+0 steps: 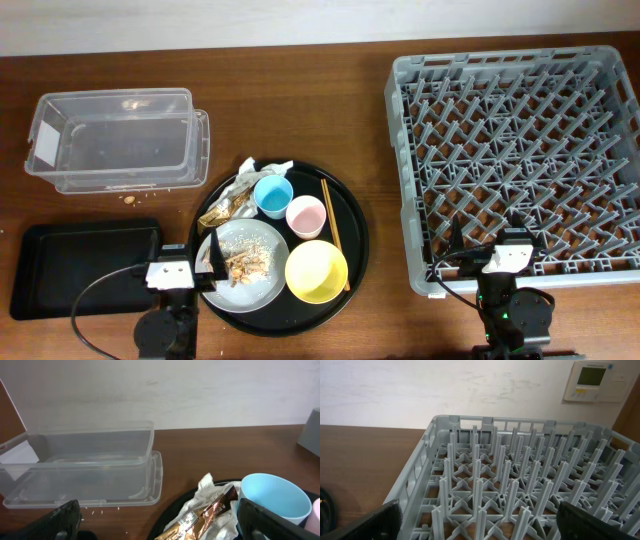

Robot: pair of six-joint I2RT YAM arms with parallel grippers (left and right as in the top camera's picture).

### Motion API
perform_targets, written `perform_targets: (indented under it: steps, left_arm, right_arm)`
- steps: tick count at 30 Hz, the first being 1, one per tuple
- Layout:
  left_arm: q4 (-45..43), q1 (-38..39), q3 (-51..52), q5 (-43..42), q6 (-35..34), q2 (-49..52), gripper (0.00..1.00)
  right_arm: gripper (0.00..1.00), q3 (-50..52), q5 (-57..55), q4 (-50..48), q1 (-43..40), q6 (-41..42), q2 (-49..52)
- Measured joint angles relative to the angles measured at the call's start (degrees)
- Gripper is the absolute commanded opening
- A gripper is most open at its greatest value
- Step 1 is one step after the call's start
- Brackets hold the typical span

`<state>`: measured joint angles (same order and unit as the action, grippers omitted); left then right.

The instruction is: Sort waste into correct bins and load items into the dishwasher rack

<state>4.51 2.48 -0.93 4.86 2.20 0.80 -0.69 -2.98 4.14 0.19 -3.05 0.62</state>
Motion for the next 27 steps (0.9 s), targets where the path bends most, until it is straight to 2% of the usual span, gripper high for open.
perform_targets:
  steps: [3, 4, 7, 9, 12, 13, 16, 20, 24, 27]
  left_arm:
    - [-0.09, -0.02, 0.00, -2.93, 0.00, 0.00, 0.99]
    - [-0.50, -0.02, 0.00, -7.48, 0.02, 0.00, 0.99]
    - [-1.53, -0.02, 0.00, -25.79, 0.04, 0.00, 0.99]
    - [-3.04, 0.04, 0.00, -41.07, 0.17, 0.00, 0.99]
    - [-4.37, 0.04, 0.00, -57.20, 0.22, -0.02, 0.99]
    - [-4.68, 0.04, 0.02, -59.93, 0.22, 0.00, 0.99]
    - [-10.49, 0.04, 0.20, -65.02, -1.29, -0.02, 0.99]
    - [-23.43, 0.04, 0.26, -64.59, -9.66, -0.11, 0.99]
    - [-20.55, 0.02, -1.29, -63.82, -13.25, 0.46, 0.99]
    - [-17.16, -0.81, -6.27, -63.45, -14.29, 4.76, 0.99]
  right_arm:
    - [0.99, 0.00, 0.00, 0.02, 0.00, 0.04, 0.00]
    - [0.99, 0.00, 0.00, 0.00, 0.00, 0.04, 0.00]
    - [0.99, 0.00, 0.02, 0.00, 0.00, 0.02, 0.00]
    - [0.99, 0.00, 0.00, 0.00, 0.00, 0.00, 0.00]
    - [0.99, 0.00, 0.00, 0.00, 0.00, 0.02, 0.02]
    - [0.98, 0.00, 0.00, 0.00, 0.00, -0.02, 0.00]
    - [0.99, 0.00, 0.00, 0.00, 0.00, 0.02, 0.00]
    - [0.99, 0.00, 0.00, 0.00, 0.00, 0.07, 0.02]
    - [0.99, 0.00, 0.02, 0.00, 0.00, 0.02, 0.02]
    - [0.99, 0.00, 0.02, 0.02, 0.00, 0.02, 0.02]
